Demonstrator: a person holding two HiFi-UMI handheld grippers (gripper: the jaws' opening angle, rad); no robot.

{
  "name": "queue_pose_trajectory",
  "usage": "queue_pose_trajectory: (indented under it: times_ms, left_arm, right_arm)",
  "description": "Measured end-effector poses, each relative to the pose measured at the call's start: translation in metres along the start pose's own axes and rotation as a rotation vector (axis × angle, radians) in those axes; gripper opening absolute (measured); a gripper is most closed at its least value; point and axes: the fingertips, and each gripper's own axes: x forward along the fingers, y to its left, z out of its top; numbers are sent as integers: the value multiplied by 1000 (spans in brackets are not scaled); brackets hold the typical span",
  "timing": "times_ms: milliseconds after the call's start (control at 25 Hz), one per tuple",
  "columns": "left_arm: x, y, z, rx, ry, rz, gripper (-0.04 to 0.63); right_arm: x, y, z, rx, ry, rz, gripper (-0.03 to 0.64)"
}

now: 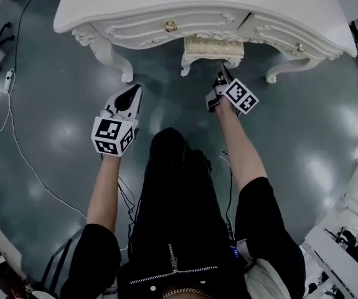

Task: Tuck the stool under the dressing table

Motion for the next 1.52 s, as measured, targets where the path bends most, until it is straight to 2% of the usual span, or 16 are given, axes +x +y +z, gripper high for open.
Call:
queue_pose_trajectory:
  times_ms: [200, 400, 600, 760, 960, 1320, 1520]
  left_arm:
    - [-42, -27, 79, 6, 14, -25, 21]
    - [-85, -56, 164, 16, 3, -39, 21]
    - [-124, -88, 237, 28, -27, -49, 21]
    - [-159, -122, 279, 46, -56, -52, 21]
    - [-205, -167, 317, 73, -93, -47, 21]
    - [-285, -242, 346, 90, -150, -16, 21]
    - [-306, -253, 363, 109, -196, -18, 21]
  right_arm:
    - [-62, 72, 36, -236, 84, -62, 3]
    - [-124, 161, 78, -527, 136, -62, 3]
    - [-186, 247, 115, -672, 137, -17, 3]
    - [-240, 304, 137, -745, 111, 22, 3]
    - [-308, 357, 165, -770, 63, 58, 3]
    - [-428, 426, 195, -785, -33, 92, 3]
    - [-457, 454, 197, -828, -77, 114, 3]
